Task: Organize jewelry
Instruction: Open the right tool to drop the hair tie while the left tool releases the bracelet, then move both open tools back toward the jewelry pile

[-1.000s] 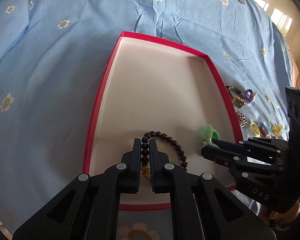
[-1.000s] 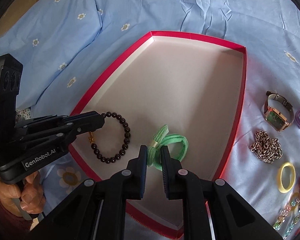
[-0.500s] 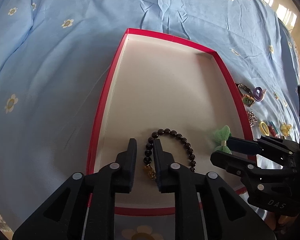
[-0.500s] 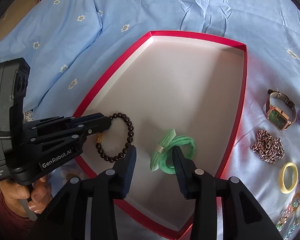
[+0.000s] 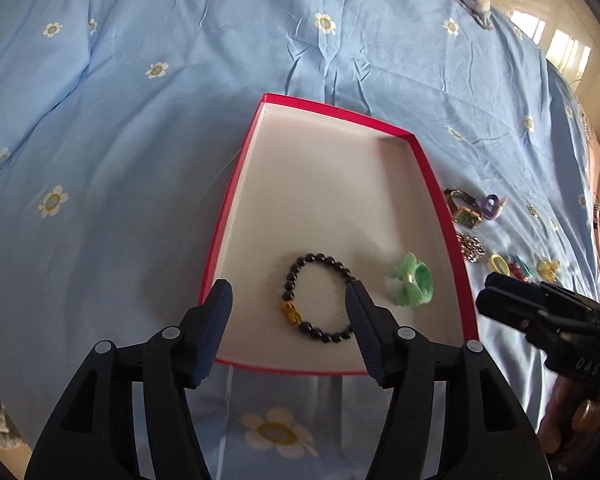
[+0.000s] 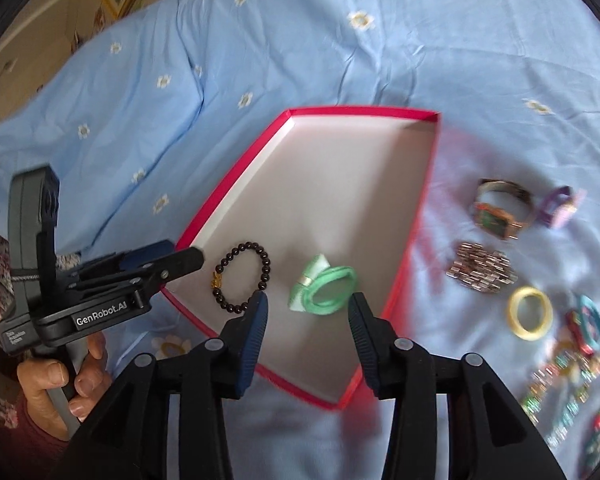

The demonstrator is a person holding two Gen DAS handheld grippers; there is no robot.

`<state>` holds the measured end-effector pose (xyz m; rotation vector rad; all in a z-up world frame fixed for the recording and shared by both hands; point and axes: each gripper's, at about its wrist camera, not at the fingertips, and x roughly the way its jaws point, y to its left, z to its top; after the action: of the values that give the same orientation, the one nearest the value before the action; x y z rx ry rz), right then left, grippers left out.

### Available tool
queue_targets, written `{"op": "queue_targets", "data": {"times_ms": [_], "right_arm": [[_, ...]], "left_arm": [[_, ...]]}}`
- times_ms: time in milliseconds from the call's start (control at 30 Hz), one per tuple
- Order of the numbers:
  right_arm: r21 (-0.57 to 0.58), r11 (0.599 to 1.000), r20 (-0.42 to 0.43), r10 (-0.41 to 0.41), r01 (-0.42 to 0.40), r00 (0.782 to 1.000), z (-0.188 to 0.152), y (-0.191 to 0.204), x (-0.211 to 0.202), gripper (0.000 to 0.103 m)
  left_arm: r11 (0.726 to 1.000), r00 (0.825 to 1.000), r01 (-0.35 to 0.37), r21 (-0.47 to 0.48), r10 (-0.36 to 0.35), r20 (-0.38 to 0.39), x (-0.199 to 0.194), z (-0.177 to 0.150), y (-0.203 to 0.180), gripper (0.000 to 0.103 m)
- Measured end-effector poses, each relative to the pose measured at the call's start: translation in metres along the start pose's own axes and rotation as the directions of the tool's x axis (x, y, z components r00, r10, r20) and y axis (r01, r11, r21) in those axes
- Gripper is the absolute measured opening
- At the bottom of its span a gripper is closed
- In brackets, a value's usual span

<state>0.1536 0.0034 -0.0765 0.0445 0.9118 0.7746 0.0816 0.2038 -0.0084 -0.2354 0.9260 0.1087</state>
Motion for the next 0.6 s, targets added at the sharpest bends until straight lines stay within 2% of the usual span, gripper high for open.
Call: {"op": "queue_targets", "data": {"times_ms": [67, 200, 433, 600], "right_arm": [[0.02, 1.0, 0.019, -0.008, 0.008, 1.0, -0.005, -0.006, -0.012, 0.049], [0.056, 0.998, 0.041, -0.03, 0.028, 0.999, -0.015, -0.022, -0.036, 0.057], [0.091, 0.993, 0.071, -0.084, 0.078, 0.994, -0.033, -0.045, -0.068, 0.057], [0.132, 0.984, 0.085, -0.128, 0.116, 0.988, -0.042, -0.064, -0.086, 0.057]], "left_arm": [[1.0, 1.0, 0.008, 0.006, -0.008, 0.002, -0.006, -0.004, -0.003, 0.068], [1.0, 1.0, 0.017, 0.021, -0.017, 0.005, -0.014, -0.013, -0.011, 0.069], [0.999, 0.999, 0.034, 0.039, -0.034, -0.001, -0.02, -0.018, -0.026, 0.069], [0.995, 0.998, 0.056, 0.084, -0.058, 0.013, -0.021, -0.016, -0.051, 0.069]]}}
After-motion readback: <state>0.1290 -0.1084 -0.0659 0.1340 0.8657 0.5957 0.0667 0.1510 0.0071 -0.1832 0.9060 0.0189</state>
